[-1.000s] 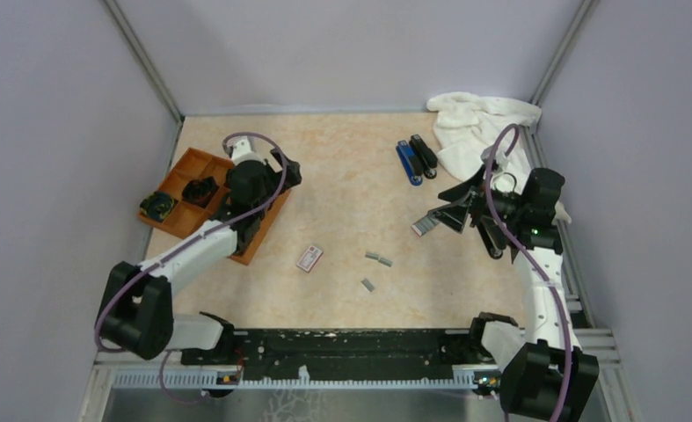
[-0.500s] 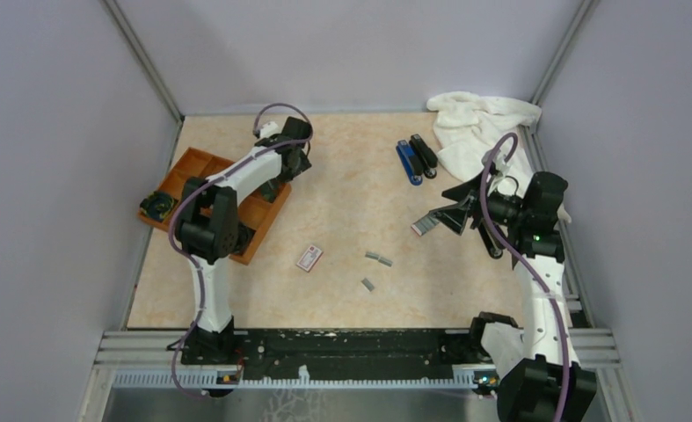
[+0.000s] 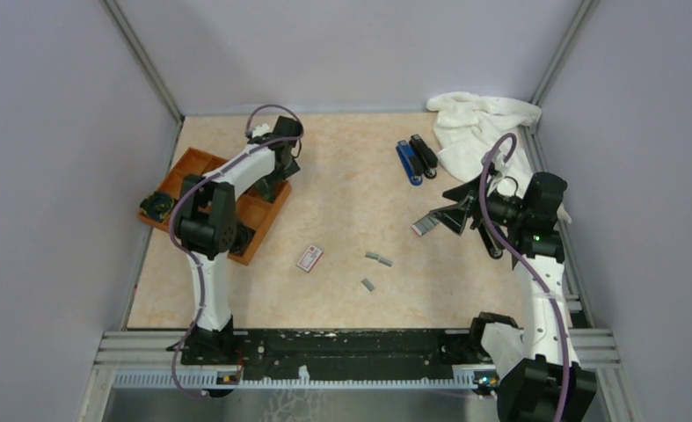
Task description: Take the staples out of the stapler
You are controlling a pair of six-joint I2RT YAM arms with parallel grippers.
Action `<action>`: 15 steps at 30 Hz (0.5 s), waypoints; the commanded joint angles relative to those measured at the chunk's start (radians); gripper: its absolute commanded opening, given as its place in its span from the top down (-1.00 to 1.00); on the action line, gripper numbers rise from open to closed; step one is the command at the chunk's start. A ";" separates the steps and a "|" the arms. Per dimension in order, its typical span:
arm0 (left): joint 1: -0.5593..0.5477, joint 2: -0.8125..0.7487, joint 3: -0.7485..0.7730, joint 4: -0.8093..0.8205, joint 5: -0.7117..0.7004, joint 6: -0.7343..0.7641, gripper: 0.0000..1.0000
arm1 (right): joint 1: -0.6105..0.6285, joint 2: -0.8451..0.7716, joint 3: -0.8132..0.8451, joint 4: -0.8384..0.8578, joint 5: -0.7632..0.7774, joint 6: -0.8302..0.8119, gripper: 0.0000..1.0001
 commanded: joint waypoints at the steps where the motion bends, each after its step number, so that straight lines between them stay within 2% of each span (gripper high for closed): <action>1: 0.007 0.017 0.041 -0.008 0.028 0.038 -0.21 | 0.003 -0.014 0.022 0.019 -0.002 -0.021 -0.43; 9: 0.006 0.005 0.025 0.012 0.077 0.090 0.39 | 0.003 -0.017 0.024 0.015 -0.002 -0.021 -0.43; 15: -0.029 -0.052 -0.055 0.084 0.110 0.160 0.65 | 0.003 -0.017 0.024 0.015 0.000 -0.021 -0.43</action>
